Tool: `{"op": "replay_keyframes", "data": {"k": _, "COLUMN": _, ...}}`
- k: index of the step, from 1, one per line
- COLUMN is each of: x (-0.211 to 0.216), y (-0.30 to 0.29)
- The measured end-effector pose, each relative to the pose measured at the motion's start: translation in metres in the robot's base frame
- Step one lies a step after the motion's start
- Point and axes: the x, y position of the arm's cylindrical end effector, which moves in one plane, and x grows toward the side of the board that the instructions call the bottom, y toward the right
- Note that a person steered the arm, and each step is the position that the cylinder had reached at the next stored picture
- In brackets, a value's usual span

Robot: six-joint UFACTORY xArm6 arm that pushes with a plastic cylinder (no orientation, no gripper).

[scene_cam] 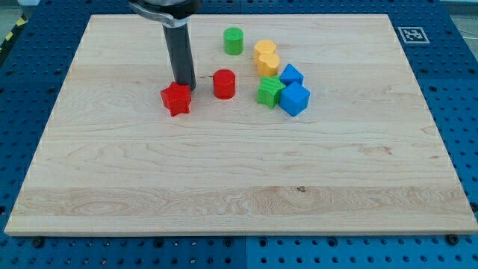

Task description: Move the red circle along with the red star toward the center left of the board

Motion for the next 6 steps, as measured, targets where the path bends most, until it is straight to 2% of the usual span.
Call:
{"op": "replay_keyframes", "data": {"k": 4, "x": -0.031, "y": 0.097}}
{"op": "replay_keyframes", "data": {"k": 6, "x": 0.003, "y": 0.092}}
